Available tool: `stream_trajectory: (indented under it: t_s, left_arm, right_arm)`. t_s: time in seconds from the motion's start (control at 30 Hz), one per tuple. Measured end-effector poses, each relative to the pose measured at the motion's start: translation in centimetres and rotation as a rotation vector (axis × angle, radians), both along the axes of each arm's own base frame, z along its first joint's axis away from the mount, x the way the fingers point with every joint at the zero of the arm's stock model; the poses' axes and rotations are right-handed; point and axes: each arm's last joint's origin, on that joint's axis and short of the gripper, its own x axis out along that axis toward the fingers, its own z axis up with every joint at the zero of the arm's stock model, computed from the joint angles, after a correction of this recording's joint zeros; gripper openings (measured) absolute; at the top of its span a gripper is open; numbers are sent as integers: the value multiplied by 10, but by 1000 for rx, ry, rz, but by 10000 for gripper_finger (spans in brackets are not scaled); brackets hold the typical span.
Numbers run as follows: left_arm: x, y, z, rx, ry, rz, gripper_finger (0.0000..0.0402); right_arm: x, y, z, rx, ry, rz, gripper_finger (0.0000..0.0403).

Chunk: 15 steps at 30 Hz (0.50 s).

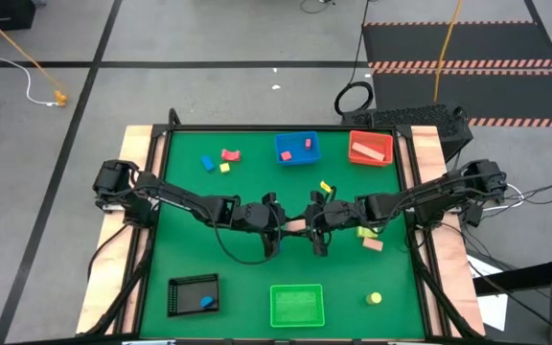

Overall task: Sort & place blocks by color
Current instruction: Put the brown block into the orange bin

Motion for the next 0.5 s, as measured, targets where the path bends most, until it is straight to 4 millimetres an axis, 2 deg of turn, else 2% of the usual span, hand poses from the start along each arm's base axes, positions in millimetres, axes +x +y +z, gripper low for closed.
stream_trajectory:
  t_s: [0.13,0.23,0.4,0.5]
  left_arm:
    - [-3,0,-3,13,38,-5,134]
    - [-5,0,-10,20,90,-5,134]
    - [-7,1,-11,15,117,33,134]
    - [-5,1,-7,10,74,31,134]
  right_arm:
    - [-1,0,-2,12,22,-3,218]
    - [-2,1,-2,67,38,13,239]
    - [-5,0,-2,89,61,-1,236]
    - [-4,0,-1,90,49,-1,224]
